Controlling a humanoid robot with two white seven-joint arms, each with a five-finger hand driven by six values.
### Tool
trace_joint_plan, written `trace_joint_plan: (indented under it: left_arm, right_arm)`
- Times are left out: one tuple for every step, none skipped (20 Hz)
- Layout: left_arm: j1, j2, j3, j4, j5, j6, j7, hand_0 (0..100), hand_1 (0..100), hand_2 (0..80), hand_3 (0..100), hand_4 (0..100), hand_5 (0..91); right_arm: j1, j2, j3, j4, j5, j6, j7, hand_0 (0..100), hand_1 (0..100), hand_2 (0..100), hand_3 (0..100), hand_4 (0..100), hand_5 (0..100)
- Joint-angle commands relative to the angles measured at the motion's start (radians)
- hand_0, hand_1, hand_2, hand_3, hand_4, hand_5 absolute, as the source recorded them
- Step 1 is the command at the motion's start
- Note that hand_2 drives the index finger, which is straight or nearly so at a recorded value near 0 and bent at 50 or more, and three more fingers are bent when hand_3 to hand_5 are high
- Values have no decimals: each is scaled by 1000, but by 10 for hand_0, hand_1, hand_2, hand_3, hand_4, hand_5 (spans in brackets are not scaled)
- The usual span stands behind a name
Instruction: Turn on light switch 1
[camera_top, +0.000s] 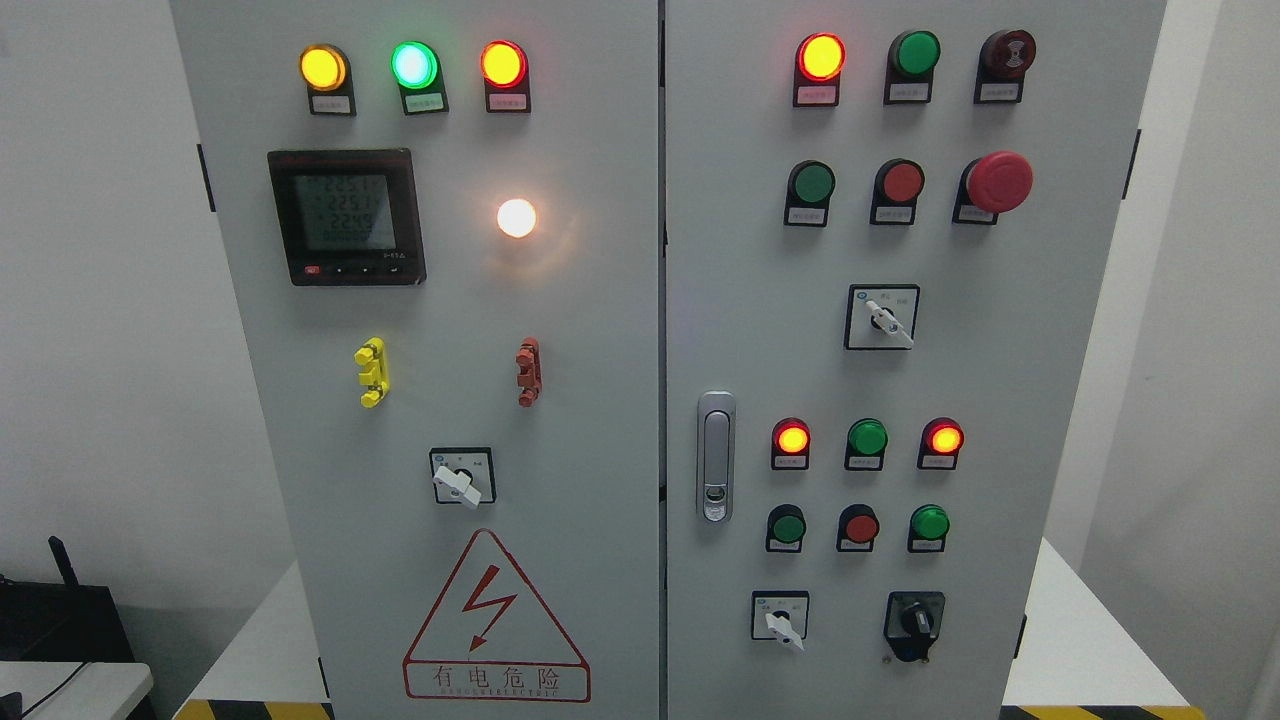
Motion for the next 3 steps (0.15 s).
trace_joint_plan:
  left_arm:
    - [-9, -11, -68, 45, 47, 1, -2, 266, 53, 0, 0, 0, 0]
    - [-9, -11, -69, 45, 57, 1, -2, 268, 49, 0, 0, 0, 0]
    - [-9, -11, -68, 45, 60, 1, -2, 269, 49, 0, 0, 0, 0]
  right_arm:
    - [0, -1, 17, 0, -25, 0, 0, 120, 389, 0, 0, 0, 0]
    - [0, -1, 17, 0, -25, 0, 0, 120, 389, 0, 0, 0, 0]
    - [0, 1, 17, 0, -25, 0, 0, 120, 389, 0, 0, 0, 0]
